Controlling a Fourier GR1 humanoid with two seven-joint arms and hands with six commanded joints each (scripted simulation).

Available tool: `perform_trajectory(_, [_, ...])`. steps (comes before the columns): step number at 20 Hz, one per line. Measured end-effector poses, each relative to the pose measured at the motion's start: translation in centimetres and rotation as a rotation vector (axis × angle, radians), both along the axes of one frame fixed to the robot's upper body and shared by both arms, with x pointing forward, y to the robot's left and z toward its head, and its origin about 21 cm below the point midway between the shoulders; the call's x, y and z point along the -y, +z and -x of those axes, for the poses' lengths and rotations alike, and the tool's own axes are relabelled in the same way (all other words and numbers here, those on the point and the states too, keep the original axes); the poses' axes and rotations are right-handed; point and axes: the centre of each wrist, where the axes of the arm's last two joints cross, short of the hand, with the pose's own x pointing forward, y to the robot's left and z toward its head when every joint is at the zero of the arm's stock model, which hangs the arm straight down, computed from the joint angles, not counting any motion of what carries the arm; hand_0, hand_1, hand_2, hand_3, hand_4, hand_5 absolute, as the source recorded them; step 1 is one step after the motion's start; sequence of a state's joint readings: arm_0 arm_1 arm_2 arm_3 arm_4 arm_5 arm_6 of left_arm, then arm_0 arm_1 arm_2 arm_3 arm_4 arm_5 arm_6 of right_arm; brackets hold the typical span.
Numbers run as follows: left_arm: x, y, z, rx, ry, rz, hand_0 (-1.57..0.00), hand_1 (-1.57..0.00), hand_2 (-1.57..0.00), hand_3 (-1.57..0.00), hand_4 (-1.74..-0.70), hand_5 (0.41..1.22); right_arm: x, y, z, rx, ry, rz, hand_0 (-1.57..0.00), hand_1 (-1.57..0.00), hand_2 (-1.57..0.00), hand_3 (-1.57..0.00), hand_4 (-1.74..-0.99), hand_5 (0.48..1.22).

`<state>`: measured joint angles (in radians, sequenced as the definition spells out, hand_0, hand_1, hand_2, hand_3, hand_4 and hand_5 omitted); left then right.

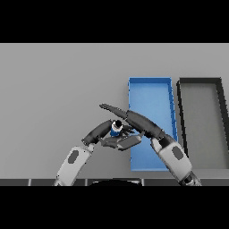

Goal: Pick up the blue pipe and place it into the blue bin.

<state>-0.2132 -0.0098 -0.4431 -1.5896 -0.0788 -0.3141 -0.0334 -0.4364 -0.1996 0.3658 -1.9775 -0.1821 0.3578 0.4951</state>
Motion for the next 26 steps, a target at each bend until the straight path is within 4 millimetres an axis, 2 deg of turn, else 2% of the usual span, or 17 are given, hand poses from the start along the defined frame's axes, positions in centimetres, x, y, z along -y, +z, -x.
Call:
perform_trajectory(1, [-0.2,-0.2,0.2,-0.01,0.001,-0.021,-1.57,-1.57,-1.57,-1.57,-1.46,1.221,-0.5,0.2,-0.4,-0.002,0.013,0.009,-0.17,-0.22,-0.26,-0.13,-1.233,0.487])
perform_trajectory(2, [-0.6,-0.4,0.4,-0.014,0.0,-0.025,-1.57,-1.57,-1.57,-1.57,-1.52,1.221,-1.1,0.2,-0.5,0.0,0.035,0.021,-0.32,-0.36,-0.38,-0.24,-1.278,0.485])
perform_trajectory(5, [-0.1,-0.1,0.4,-0.049,0.002,-0.055,-1.57,-1.57,-1.57,-1.57,-1.62,1.221,-1.9,0.4,-0.9,0.0,0.069,0.014,-0.88,-0.88,-0.91,-0.76,-1.467,0.518])
perform_trajectory(8, [-0.1,-0.1,0.3,-0.034,0.012,-0.04,-1.57,-1.57,-1.57,-1.52,-1.68,1.221,-2.3,0.1,-0.5,-0.02,0.083,-0.014,-1.22,-1.22,-1.23,-1.02,-1.581,0.65])
perform_trajectory(9, [-0.1,-0.2,0.2,-0.042,0.007,-0.002,-1.57,-1.57,-1.57,-1.53,-1.69,1.221,-2.8,0.0,-0.5,-0.037,0.083,-0.028,-1.29,-1.29,-1.3,-1.1,-1.606,0.765])
perform_trajectory(11, [0.2,-0.2,0.4,-0.053,-0.013,0.038,-1.57,-1.57,-1.57,-1.49,-1.71,1.221,-3.0,-0.5,-0.7,-0.05,0.099,-0.054,-1.39,-1.39,-1.4,-1.25,-1.648,0.929])
perform_trajectory(14, [-0.2,-0.5,0.5,-0.065,-0.014,0.03,-1.57,-1.57,-1.57,-1.44,-1.72,1.221,-2.9,-0.8,-0.5,-0.026,0.094,-0.034,-1.48,-1.48,-1.48,-1.4,-1.692,1.071])
perform_trajectory(17, [0.0,-0.1,0.3,-0.039,-0.014,0.029,-1.57,-1.57,-1.57,-1.43,-1.73,1.221,-2.9,-0.8,-0.3,0.013,0.122,-0.072,-1.52,-1.52,-1.53,-1.48,-1.716,1.144])
perform_trajectory(19, [0.0,0.2,0.2,-0.036,-0.001,0.013,-1.57,-1.57,-1.57,-1.42,-1.73,1.221,-2.8,-1.1,-0.2,0.013,0.117,-0.113,-1.54,-1.54,-1.54,-1.52,-1.725,1.172])
perform_trajectory(21, [-0.2,0.2,0.2,-0.012,0.015,0.031,-1.57,-1.57,-1.57,-1.45,-1.72,1.221,-3.2,-0.6,-0.2,-0.001,0.087,-0.101,-1.55,-1.55,-1.55,-1.54,-1.731,1.19])
perform_trajectory(22, [-0.4,0.1,0.1,0.024,0.038,0.016,-1.46,-1.34,-1.29,-1.17,-1.6,1.221,-3.2,-0.8,-0.1,0.012,0.08,-0.103,-1.56,-1.56,-1.56,-1.54,-1.733,1.196])
perform_trajectory(23, [-0.6,0.0,0.1,0.041,0.044,-0.008,-1.17,-1.07,-1.03,-0.93,-1.47,1.221,-3.1,-1.0,-0.2,0.022,0.072,-0.108,-1.56,-1.56,-1.56,-1.55,-1.734,1.201])
perform_trajectory(24, [-0.8,0.2,0.2,0.038,0.016,-0.027,-0.94,-0.86,-0.83,-0.75,-1.37,1.221,-3.4,-0.9,0.0,0.027,0.073,-0.117,-1.56,-1.56,-1.56,-1.55,-1.736,1.205])
perform_trajectory(26, [-0.8,0.4,0.0,0.033,-0.028,-0.072,-0.6,-0.55,-0.53,-0.48,-1.21,1.221,-3.7,-0.8,0.3,0.003,0.061,-0.11,-1.56,-1.56,-1.56,-1.56,-1.738,1.211])
